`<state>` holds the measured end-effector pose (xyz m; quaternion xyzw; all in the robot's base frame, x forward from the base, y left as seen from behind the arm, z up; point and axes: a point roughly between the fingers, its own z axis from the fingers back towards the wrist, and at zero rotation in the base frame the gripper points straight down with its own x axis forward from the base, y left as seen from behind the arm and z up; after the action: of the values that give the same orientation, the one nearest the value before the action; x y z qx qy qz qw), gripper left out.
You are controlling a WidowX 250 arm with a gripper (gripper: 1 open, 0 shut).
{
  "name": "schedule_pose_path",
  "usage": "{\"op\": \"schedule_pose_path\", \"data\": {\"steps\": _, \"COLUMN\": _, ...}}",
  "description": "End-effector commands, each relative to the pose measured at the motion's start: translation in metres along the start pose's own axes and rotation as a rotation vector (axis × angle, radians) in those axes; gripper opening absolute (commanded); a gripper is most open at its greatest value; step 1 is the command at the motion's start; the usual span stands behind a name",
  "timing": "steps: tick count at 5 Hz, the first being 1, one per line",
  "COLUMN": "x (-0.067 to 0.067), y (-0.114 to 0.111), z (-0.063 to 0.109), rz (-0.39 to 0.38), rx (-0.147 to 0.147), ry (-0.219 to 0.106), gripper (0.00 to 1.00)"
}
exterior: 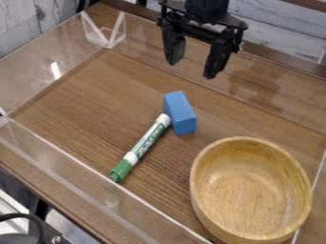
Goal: Put the blue block in the brown bowl
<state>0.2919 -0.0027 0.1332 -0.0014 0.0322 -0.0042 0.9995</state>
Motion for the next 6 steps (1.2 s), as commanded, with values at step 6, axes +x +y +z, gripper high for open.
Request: {"op": "schedule_pose_path", "data": {"steps": 6, "x": 0.001, "y": 0.026, "z": -0.044, "rz": 0.407, "rx": -0.112, "ry": -0.093, "gripper": 1.0}}
